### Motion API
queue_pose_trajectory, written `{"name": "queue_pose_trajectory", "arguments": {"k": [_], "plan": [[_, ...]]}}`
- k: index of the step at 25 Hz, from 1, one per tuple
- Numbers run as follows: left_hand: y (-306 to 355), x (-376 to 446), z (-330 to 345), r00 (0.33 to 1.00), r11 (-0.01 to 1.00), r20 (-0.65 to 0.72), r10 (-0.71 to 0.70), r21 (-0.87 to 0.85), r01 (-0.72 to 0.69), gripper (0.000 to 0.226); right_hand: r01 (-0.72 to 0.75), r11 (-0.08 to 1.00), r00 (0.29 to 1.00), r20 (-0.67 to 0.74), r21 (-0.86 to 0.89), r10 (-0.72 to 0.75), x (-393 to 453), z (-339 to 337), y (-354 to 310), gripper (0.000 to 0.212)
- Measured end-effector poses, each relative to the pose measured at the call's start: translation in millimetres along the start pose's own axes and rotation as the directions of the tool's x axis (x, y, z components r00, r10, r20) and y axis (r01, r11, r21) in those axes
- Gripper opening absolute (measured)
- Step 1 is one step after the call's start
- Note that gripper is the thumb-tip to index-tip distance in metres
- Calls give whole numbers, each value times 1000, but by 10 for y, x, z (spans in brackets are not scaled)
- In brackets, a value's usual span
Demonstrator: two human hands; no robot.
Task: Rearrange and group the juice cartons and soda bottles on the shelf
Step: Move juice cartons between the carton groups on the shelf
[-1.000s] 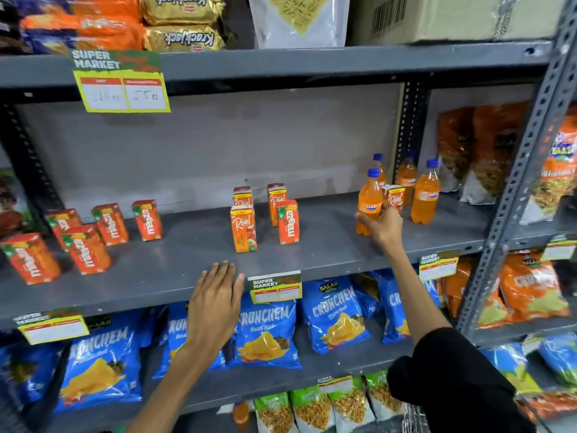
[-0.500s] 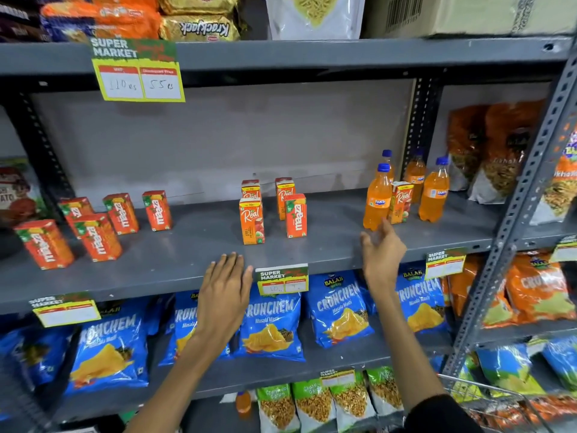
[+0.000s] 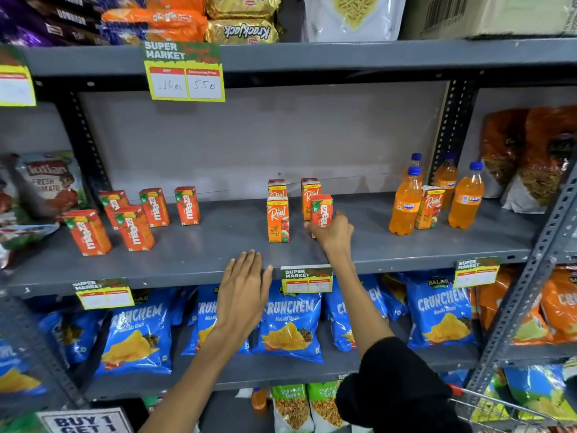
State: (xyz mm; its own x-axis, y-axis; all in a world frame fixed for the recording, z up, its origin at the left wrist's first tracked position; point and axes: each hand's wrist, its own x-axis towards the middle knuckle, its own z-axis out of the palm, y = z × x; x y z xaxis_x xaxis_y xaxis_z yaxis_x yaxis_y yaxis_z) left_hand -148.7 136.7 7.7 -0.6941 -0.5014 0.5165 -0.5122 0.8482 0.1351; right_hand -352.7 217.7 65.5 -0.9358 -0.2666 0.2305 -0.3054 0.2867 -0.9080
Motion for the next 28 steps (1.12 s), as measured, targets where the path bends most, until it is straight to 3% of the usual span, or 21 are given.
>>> {"name": "queue_pose_trajectory", "arguments": {"k": [5, 13, 19, 22, 28], "plan": [[-26, 21, -17, 1000, 1000, 16, 4, -5, -4, 52, 24, 1000, 998, -55, 5, -24, -34, -3, 10, 36], [-488, -108, -173, 1000, 999, -2, -2, 42, 2, 48, 175, 982, 984, 17, 73, -176, -826, 51, -268, 35], [-1239, -212, -426, 999, 997, 21, -47, 64, 46, 48, 195, 972, 961, 170, 133, -216, -1177, 1092, -837, 42], [-1559, -242, -497, 999, 997, 27, -27, 69, 25, 49, 186, 974, 956, 205, 127, -209, -1238, 1672, -1095, 36], [-1711, -248, -475, 1000, 999, 22, 1, 44, -2, 47, 163, 985, 953, 249, 51, -170, -1153, 2320, -1246, 52]]}}
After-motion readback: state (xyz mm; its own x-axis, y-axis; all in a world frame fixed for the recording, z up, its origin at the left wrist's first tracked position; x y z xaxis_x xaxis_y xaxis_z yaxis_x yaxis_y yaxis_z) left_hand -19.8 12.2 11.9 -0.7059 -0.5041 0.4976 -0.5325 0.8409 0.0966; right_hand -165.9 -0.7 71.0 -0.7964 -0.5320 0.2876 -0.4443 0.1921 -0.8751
